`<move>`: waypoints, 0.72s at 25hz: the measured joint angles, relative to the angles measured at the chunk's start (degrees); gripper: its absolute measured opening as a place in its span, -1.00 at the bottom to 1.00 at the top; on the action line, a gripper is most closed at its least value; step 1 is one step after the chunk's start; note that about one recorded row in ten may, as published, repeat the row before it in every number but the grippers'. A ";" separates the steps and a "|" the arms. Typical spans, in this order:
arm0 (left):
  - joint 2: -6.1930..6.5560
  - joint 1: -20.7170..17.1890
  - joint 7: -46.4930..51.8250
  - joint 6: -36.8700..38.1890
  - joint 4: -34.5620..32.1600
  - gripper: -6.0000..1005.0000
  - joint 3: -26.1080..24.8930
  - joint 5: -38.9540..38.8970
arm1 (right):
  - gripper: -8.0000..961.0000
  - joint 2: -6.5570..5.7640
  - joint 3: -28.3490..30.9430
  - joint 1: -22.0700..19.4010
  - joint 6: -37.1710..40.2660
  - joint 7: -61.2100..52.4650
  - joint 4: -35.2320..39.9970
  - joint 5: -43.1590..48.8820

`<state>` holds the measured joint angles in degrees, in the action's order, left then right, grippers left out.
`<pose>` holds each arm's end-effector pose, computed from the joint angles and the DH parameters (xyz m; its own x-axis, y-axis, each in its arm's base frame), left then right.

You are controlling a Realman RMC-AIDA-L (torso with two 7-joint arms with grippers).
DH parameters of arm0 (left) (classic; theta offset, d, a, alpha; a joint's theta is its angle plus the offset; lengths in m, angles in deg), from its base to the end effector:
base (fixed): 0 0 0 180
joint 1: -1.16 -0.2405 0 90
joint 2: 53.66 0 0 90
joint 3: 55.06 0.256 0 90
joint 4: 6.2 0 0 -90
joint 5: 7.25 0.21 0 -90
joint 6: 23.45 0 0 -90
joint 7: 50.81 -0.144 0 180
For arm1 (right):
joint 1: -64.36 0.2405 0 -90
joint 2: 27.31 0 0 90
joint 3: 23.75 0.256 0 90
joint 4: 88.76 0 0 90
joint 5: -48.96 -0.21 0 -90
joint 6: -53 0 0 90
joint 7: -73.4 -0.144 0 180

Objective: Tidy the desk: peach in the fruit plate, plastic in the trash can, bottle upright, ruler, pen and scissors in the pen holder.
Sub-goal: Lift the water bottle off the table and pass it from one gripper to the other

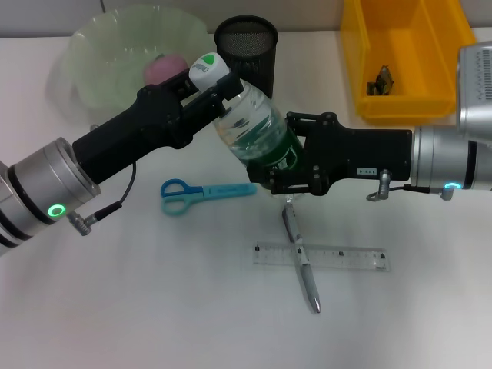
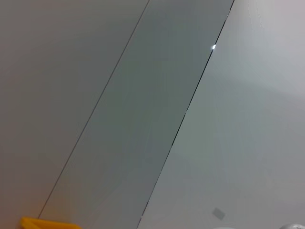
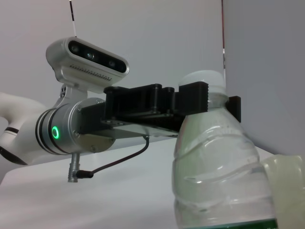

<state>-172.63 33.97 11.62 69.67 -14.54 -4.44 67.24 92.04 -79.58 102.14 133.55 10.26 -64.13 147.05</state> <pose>-0.2292 0.3143 -0.0340 0.3784 0.2682 0.8859 0.5524 -0.8334 0.0164 0.2120 0.3472 -0.0558 0.8377 -0.1282 -0.5308 -0.2417 -0.9587 -0.1500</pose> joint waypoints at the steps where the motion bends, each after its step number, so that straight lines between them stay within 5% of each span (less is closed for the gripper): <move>1: 0.02 0.08 0.02 -0.02 0.03 -0.11 -0.01 -0.03 | 0.58 0.00 0.00 0.02 -0.01 -0.23 0.20 0.03; 18: 0.15 1.00 0.68 -0.69 -0.53 -0.11 -0.85 -0.10 | 0.63 0.01 -0.86 -0.06 -1.70 -0.56 1.21 0.37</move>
<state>-172.48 34.96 12.30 68.99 -15.07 -5.29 67.14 92.04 -80.44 102.08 131.85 9.70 -62.91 147.42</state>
